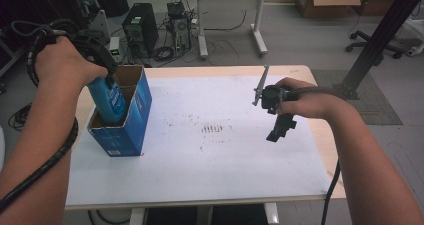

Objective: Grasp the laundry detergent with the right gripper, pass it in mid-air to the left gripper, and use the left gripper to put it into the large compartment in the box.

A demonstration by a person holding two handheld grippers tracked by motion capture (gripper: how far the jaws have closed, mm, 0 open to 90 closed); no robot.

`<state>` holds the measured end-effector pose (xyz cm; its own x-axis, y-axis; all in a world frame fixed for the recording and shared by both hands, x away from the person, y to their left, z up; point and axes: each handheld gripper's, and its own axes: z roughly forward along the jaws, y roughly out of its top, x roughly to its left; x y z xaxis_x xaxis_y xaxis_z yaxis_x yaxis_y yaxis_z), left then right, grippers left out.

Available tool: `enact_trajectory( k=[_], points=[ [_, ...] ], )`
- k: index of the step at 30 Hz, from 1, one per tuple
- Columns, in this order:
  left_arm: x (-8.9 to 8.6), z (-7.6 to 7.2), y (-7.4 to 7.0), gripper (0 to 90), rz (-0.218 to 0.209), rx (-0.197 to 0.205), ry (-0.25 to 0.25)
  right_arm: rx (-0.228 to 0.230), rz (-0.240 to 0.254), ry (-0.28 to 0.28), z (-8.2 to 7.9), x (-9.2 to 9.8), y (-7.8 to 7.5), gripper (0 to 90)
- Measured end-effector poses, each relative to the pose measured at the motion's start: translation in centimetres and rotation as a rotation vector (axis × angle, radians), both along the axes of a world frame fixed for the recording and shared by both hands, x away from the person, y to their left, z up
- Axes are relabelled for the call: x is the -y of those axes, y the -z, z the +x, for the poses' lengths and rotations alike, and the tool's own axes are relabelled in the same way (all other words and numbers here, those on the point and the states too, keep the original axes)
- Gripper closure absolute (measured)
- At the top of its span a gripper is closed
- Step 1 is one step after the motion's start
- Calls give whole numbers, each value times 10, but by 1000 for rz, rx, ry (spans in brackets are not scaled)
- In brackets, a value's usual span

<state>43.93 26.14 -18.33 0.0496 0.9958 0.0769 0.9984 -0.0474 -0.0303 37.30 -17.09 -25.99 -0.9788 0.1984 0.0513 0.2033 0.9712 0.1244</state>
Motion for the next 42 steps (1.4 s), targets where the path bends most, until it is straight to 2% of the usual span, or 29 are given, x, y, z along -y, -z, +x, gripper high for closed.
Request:
enact_trajectory(
  k=[14, 32, 42],
  points=[
    [-3, 1, 34, 387, -10, -29, 3, 1, 7, 11, -3, -2, 5, 56],
    [-5, 3, 68, 386, -25, -49, 7, 16, 30, 15, -2, 2, 12, 54],
    [-6, 4, 86, 385, -24, -60, 5, 0, 29, 21, 0, 3, 21, 54]
  ],
)
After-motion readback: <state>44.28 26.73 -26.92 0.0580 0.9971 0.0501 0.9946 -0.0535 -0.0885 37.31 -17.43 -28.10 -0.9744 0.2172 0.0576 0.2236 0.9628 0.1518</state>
